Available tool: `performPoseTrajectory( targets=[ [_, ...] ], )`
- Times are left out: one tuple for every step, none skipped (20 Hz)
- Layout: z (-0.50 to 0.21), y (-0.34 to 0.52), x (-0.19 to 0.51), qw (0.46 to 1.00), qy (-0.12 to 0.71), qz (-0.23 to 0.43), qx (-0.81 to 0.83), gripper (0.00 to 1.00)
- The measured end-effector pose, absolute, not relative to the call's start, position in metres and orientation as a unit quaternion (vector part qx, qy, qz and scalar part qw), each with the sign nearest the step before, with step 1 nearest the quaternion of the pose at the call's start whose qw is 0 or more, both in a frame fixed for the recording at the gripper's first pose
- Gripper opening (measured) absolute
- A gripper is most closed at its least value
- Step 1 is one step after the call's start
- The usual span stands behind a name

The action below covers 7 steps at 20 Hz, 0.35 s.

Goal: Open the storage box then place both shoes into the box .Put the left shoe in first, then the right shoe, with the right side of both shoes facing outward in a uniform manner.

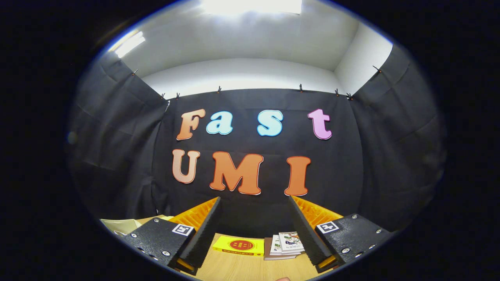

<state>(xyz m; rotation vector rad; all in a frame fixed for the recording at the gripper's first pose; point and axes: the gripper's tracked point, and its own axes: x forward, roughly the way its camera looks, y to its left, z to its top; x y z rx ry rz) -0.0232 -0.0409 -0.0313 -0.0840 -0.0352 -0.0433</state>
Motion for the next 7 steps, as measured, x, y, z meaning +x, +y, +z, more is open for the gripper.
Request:
performPoseTrajectory(
  targets=[
    [-0.028, -0.042, -0.023, 0.999, -0.021, -0.021, -0.044, 0.98],
    [-0.027, -0.041, -0.023, 0.999, -0.024, -0.019, -0.043, 0.99],
    [-0.026, -0.04, -0.023, 0.999, -0.026, -0.018, -0.039, 0.99],
    [-0.024, -0.039, -0.024, 0.999, -0.029, -0.015, -0.036, 0.99],
    [-0.022, -0.039, -0.025, 0.999, -0.034, -0.013, -0.038, 0.99],
    [-0.019, -0.041, -0.026, 0.998, -0.041, -0.014, -0.044, 0.99],
    [-0.016, -0.042, -0.026, 0.997, -0.048, -0.016, -0.051, 0.99]
  ],
)
